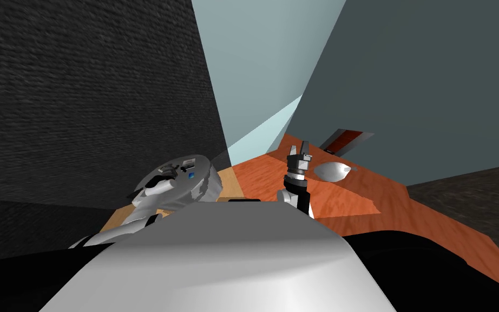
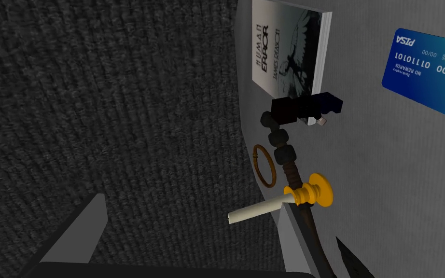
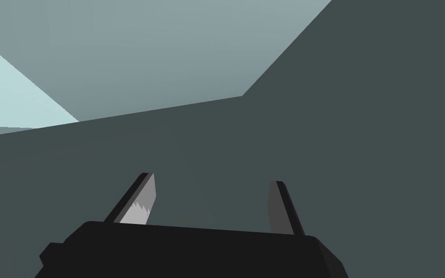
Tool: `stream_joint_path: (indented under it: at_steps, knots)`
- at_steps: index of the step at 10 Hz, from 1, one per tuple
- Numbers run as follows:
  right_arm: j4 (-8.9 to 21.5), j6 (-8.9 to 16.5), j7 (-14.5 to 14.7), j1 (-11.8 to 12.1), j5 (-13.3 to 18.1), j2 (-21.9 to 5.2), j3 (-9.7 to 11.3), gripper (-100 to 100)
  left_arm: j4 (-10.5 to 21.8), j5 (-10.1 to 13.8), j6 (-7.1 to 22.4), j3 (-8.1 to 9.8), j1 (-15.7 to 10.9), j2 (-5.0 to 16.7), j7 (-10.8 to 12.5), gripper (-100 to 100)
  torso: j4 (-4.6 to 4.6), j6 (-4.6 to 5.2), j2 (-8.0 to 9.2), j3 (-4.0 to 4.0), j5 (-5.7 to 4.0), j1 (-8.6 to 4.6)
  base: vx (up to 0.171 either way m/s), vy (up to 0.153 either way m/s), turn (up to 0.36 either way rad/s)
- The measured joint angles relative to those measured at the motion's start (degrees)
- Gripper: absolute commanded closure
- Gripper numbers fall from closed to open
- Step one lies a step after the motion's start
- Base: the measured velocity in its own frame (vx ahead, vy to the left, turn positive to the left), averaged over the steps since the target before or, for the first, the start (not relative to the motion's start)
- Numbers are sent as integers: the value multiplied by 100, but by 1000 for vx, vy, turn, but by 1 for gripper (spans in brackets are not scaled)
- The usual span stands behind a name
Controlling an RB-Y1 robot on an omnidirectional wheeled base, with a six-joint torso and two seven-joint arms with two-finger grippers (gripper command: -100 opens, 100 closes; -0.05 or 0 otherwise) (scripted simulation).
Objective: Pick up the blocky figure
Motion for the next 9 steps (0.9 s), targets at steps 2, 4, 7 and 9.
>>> stream_joint_path:
  at_steps: [2,4,7,9]
  knots:
    - [0,0,0,0,0,0,0,0,261,121,169,84,-115,71,-128,-100,0,0,0,0,1,2,73,12,-47]
    - [0,0,0,0,0,0,0,0,579,250,276,115,-263,155,-249,-100,0,-1,-1,-1,2,8,84,18,-39]
    - [0,0,0,0,0,0,0,0,958,402,389,138,-359,232,-368,-100,2,-1,12,6,1,3,49,11,-14]
    - [0,0,0,0,0,0,0,0,1229,514,455,149,-450,288,-459,-100,2,-1,8,5,2,8,70,29,-36]
